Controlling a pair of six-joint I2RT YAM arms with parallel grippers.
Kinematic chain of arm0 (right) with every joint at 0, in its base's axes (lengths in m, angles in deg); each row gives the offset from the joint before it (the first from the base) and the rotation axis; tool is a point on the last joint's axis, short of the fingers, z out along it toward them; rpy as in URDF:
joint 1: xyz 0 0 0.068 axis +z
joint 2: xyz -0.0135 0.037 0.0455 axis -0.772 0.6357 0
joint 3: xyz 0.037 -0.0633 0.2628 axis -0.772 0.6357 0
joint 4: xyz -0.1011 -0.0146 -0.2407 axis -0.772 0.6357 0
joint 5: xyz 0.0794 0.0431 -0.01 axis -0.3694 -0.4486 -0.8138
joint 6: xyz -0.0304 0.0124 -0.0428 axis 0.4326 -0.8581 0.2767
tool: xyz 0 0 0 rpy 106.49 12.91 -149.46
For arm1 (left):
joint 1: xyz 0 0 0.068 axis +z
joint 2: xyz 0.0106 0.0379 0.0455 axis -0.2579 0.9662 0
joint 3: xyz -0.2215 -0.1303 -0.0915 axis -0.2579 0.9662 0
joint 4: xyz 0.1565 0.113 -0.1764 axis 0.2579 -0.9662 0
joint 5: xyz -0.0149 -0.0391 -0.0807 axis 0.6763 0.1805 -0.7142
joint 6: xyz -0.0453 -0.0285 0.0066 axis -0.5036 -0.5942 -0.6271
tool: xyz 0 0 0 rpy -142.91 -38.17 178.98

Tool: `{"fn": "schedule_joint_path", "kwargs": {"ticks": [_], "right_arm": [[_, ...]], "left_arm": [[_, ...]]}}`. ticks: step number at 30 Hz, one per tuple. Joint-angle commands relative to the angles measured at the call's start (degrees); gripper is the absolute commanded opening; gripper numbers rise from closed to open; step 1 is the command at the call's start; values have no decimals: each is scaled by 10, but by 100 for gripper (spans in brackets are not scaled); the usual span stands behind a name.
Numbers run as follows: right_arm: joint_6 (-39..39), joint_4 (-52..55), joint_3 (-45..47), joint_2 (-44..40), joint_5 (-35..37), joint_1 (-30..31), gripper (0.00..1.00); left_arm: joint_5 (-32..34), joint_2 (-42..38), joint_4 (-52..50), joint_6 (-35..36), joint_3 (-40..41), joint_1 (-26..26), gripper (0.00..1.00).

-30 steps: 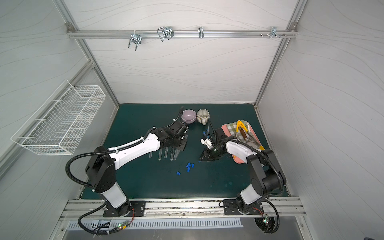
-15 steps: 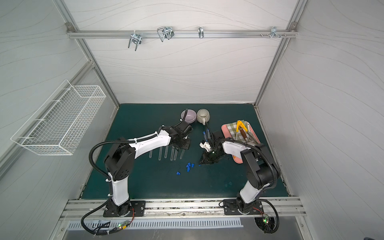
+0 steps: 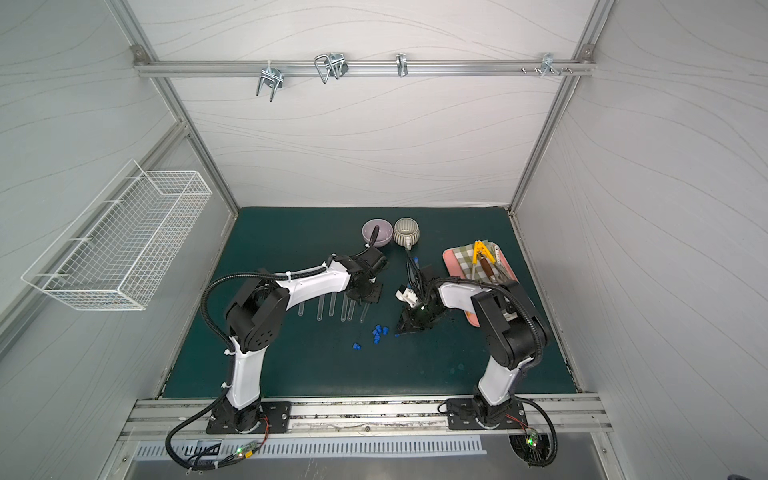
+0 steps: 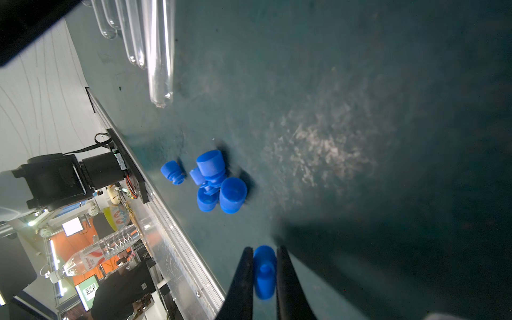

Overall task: Remove stoppers from test tubes
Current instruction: Place the stopper at the center of the board.

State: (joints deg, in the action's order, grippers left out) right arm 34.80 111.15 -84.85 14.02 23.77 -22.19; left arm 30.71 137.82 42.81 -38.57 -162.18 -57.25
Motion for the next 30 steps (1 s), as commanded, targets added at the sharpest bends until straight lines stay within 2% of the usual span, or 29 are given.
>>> {"fn": "schedule_joint_path", "kwargs": {"ticks": [1, 12, 22, 30], "right_arm": [[2, 4, -12, 13, 9, 7, 3], [6, 10, -24, 27, 17, 15, 7], [7, 10, -22, 23, 18, 14, 16], [3, 7, -21, 13, 19, 14, 21]], "left_arm": [[14, 14, 3, -18, -21, 3, 9], [15, 19, 4, -19, -16, 7, 16], [19, 12, -7, -21, -22, 8, 36], [26, -13, -21, -19, -29, 9, 37]]}}
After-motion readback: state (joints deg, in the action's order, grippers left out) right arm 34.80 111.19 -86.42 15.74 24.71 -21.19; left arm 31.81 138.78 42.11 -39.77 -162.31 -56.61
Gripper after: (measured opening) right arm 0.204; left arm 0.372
